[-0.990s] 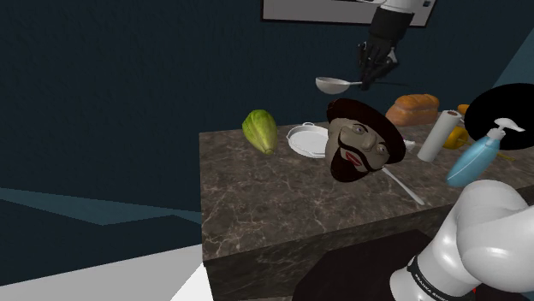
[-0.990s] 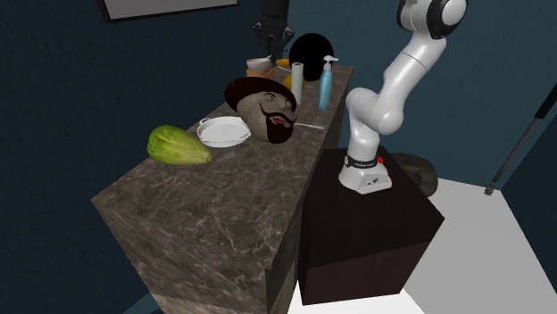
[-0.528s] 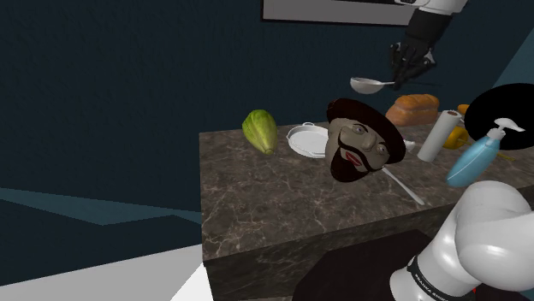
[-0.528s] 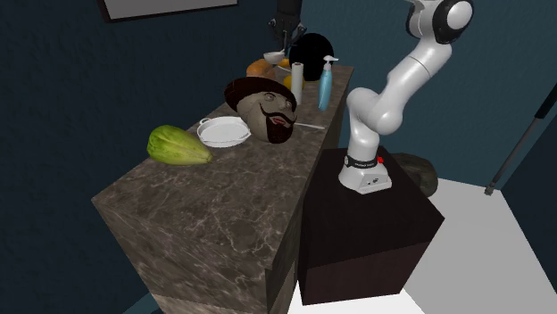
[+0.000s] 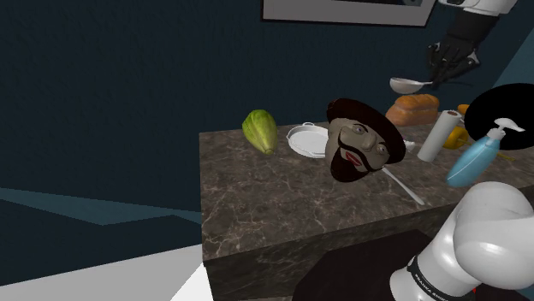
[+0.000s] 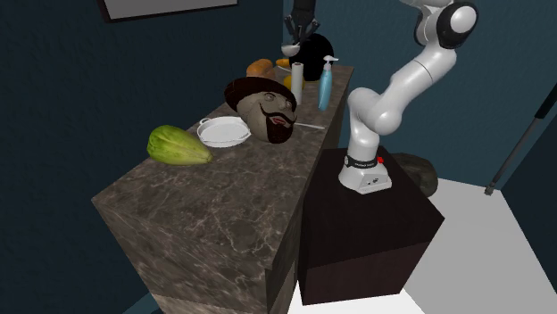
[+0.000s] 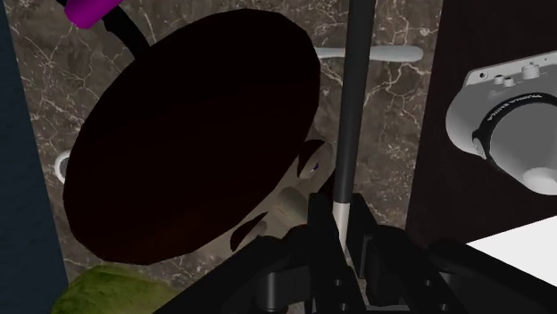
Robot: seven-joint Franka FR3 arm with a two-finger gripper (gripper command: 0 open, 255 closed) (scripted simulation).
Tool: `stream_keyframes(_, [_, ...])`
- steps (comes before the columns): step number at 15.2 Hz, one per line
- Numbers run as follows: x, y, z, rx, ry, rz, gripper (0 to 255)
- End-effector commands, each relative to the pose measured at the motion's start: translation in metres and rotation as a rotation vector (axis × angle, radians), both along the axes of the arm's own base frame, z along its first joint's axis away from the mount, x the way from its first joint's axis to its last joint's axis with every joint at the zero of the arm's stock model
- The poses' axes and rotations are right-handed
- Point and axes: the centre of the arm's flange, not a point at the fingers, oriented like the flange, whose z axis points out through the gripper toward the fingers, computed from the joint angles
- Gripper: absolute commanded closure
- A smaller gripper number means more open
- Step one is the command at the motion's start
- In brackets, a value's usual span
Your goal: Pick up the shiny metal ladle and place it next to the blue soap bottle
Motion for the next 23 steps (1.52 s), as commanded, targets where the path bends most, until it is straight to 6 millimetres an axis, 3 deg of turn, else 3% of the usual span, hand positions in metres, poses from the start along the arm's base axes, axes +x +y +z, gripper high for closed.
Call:
stream_keyframes(1, [-0.017, -0.022, -0.002, 0.0, 0.001, 0.001, 255])
stream_keyframes(23, [-0.193, -0.253, -0.002, 0.0, 0.001, 0.001, 255])
